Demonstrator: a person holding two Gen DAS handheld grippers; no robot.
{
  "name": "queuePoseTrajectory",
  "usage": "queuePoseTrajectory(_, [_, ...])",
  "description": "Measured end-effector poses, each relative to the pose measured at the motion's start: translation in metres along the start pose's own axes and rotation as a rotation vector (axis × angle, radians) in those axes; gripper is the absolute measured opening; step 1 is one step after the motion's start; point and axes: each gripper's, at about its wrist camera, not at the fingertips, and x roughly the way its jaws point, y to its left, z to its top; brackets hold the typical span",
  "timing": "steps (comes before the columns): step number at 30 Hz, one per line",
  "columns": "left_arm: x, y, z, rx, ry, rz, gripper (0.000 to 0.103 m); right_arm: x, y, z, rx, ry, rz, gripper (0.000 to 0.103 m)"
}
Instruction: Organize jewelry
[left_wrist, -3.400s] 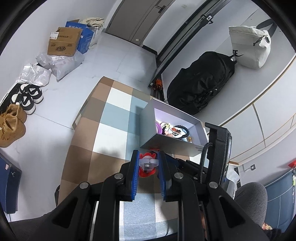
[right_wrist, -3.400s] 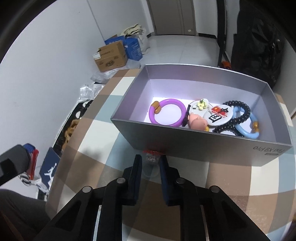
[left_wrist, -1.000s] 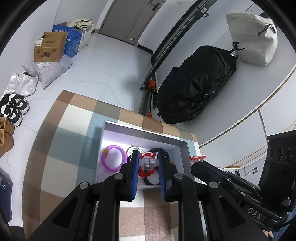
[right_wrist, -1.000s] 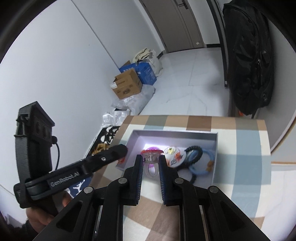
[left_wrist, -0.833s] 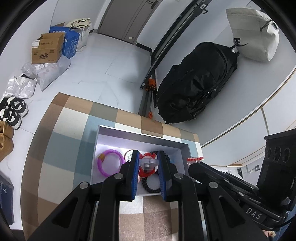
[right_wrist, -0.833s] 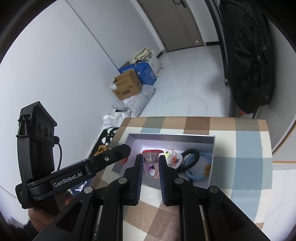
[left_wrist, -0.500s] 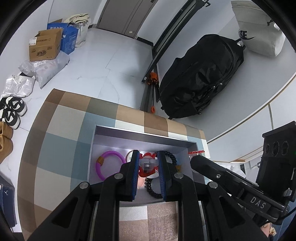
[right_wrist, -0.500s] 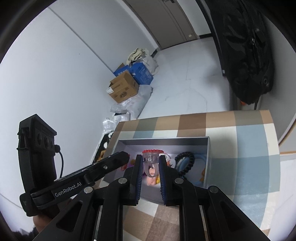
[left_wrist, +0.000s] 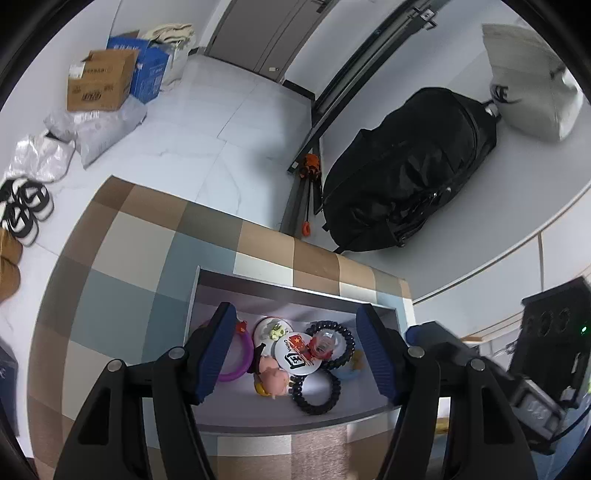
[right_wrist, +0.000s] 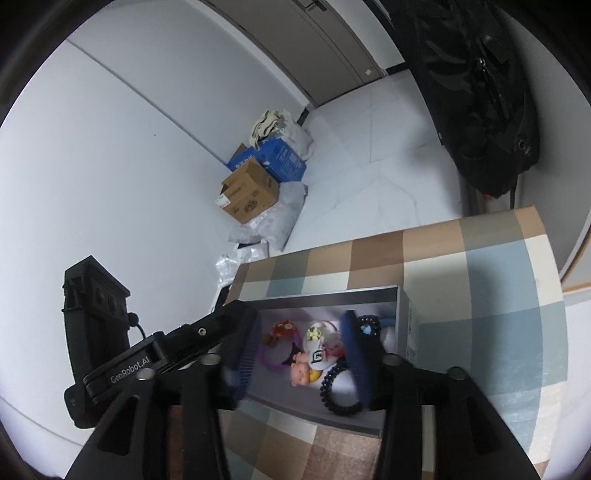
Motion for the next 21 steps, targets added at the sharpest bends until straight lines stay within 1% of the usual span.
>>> queuePoseTrajectory(1, [-0.001,-0.003,-0.001,0.017,-0.003,0.014,0.063,-0.002,0.001,-0.001,-0.004,-0.006,-0.009,0.067])
queuePoseTrajectory(3, [-0.002,-0.007,-0.003,0.044,-0.009,0.045,0.063,-0.005,0.003,-0.002,-0.018,-0.01,-0.016,0.075])
queuePoseTrajectory(4, [-0.004,-0.008,-0.004,0.056,-0.014,0.058,0.063,-0.006,0.005,-0.002,-0.03,-0.013,-0.024,0.076])
queuePoseTrajectory(6, [-0.008,-0.01,-0.008,0.073,-0.031,0.088,0.07,-0.01,0.009,-0.002,-0.053,-0.021,-0.044,0.079])
queuePoseTrajectory(7, [-0.011,-0.01,-0.009,0.081,-0.043,0.097,0.075,-0.013,0.01,-0.003,-0.061,-0.03,-0.049,0.08])
queuePoseTrajectory(12, [-0.027,-0.016,-0.016,0.116,-0.105,0.119,0.076,-0.027,0.017,-0.007,-0.094,-0.083,-0.068,0.09])
queuePoseTrajectory(15, [-0.034,-0.019,-0.019,0.132,-0.136,0.127,0.078,-0.034,0.022,-0.013,-0.12,-0.114,-0.079,0.094])
queuePoseTrajectory(16, [-0.037,-0.021,-0.021,0.137,-0.148,0.132,0.082,-0.036,0.024,-0.015,-0.131,-0.125,-0.081,0.094])
queuePoseTrajectory(17, [-0.04,-0.022,-0.023,0.142,-0.158,0.136,0.084,-0.038,0.025,-0.017,-0.14,-0.134,-0.085,0.095])
queuePoseTrajectory(19, [-0.048,-0.025,-0.027,0.162,-0.19,0.149,0.084,-0.043,0.029,-0.022,-0.162,-0.16,-0.093,0.1])
queuePoseTrajectory(21, [-0.052,-0.028,-0.032,0.18,-0.21,0.159,0.085,-0.048,0.035,-0.027,-0.199,-0.192,-0.109,0.101])
